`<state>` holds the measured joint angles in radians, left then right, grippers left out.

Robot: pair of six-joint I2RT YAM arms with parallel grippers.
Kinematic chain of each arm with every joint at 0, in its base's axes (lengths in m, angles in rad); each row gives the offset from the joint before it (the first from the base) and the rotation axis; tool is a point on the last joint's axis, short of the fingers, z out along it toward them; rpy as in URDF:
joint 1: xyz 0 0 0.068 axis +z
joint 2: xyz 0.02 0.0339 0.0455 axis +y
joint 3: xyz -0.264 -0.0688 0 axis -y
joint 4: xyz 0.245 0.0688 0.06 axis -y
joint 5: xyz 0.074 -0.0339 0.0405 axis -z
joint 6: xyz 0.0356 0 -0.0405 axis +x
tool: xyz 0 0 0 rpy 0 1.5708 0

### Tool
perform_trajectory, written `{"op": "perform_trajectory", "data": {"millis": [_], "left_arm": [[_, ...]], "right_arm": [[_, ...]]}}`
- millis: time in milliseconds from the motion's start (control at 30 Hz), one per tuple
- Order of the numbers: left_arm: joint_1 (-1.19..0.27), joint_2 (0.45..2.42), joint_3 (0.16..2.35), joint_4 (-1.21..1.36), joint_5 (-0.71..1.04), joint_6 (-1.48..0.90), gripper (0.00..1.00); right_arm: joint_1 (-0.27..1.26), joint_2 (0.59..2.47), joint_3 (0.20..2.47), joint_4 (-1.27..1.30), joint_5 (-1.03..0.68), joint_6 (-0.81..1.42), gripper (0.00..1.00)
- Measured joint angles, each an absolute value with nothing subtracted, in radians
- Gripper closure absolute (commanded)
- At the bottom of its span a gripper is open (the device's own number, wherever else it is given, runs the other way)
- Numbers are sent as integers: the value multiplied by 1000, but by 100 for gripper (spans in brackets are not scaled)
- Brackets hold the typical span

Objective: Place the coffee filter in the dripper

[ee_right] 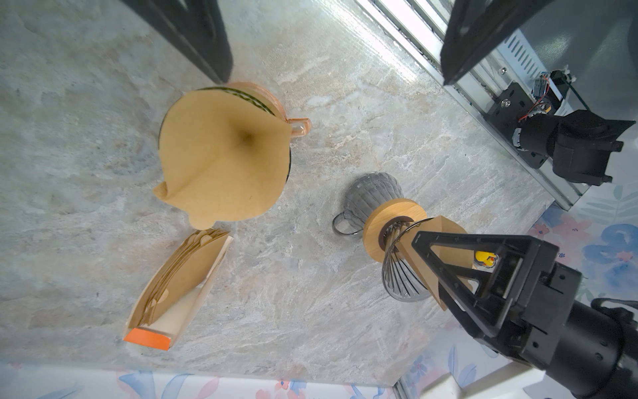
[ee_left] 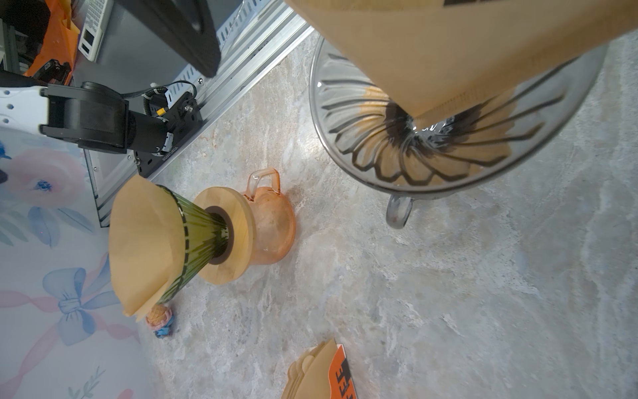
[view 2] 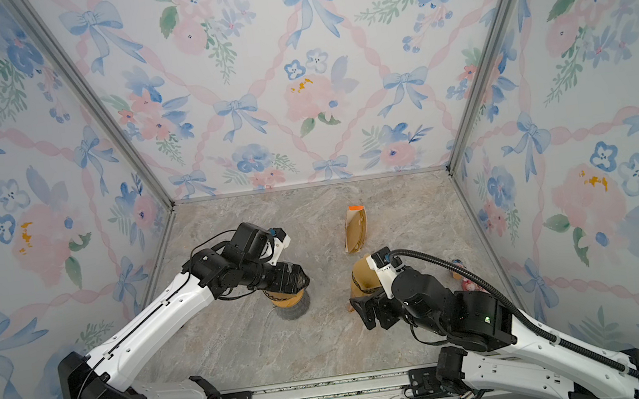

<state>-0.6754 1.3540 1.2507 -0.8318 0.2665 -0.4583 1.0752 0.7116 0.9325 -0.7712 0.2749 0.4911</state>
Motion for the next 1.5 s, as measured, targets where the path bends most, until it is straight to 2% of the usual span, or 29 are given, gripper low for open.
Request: {"op": "perform_trajectory", "data": {"millis": [833, 1500], "left_arm": [[-694, 1463, 1251, -779, 268, -477, 2], [-694, 1419, 1259, -774, 273, -498, 2]], "right_arm": [[1069, 728, 928, -771, 277, 495, 4], [1067, 724, 908, -767, 273, 498, 4]]}}
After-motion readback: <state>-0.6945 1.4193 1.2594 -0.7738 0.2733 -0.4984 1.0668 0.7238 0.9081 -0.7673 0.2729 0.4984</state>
